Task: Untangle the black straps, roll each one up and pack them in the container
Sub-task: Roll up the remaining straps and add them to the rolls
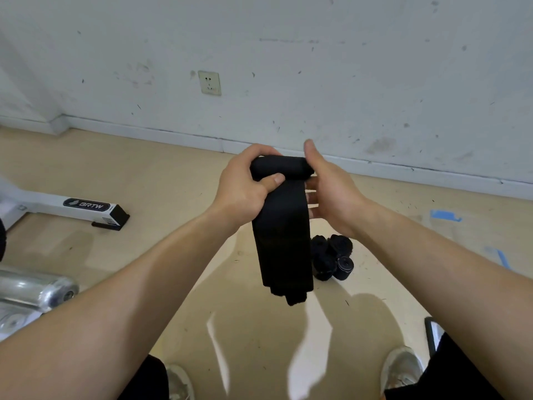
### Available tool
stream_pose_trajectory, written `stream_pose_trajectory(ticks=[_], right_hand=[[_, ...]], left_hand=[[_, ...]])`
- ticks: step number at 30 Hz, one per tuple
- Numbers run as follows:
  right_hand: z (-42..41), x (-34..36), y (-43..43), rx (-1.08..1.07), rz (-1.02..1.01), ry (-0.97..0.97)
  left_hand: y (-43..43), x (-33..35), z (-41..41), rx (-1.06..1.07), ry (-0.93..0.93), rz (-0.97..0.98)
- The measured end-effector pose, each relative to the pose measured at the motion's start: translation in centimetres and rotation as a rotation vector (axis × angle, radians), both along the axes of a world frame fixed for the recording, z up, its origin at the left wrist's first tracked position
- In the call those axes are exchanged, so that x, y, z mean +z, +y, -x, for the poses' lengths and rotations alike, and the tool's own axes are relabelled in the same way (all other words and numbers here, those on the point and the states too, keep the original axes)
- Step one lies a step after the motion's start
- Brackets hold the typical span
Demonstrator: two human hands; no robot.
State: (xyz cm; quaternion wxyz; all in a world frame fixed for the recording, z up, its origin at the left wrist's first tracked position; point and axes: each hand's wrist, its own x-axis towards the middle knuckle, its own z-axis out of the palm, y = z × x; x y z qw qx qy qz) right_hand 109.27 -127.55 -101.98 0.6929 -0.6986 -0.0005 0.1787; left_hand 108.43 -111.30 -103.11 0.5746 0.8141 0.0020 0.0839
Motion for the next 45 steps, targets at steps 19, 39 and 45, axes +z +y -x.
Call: stream_pose_trajectory(ticks=[19, 39, 45], right_hand=[[0.3, -1.8, -0.5, -0.014, 0.066, -0.293], [-0.1, -2.5, 1.0, -0.107, 0.039, -0.172], [-0.1, -2.2, 0.7, -0.093, 0.037, -0.167]], left_hand=[[-0.5, 1.1, 0.9, -0.161, 0.383, 0.540], [-0.1, -0.3, 0.6, -0.010, 0.365, 0.359], [0.3, 0.3, 0.3, -0.097, 0.392, 0.316]])
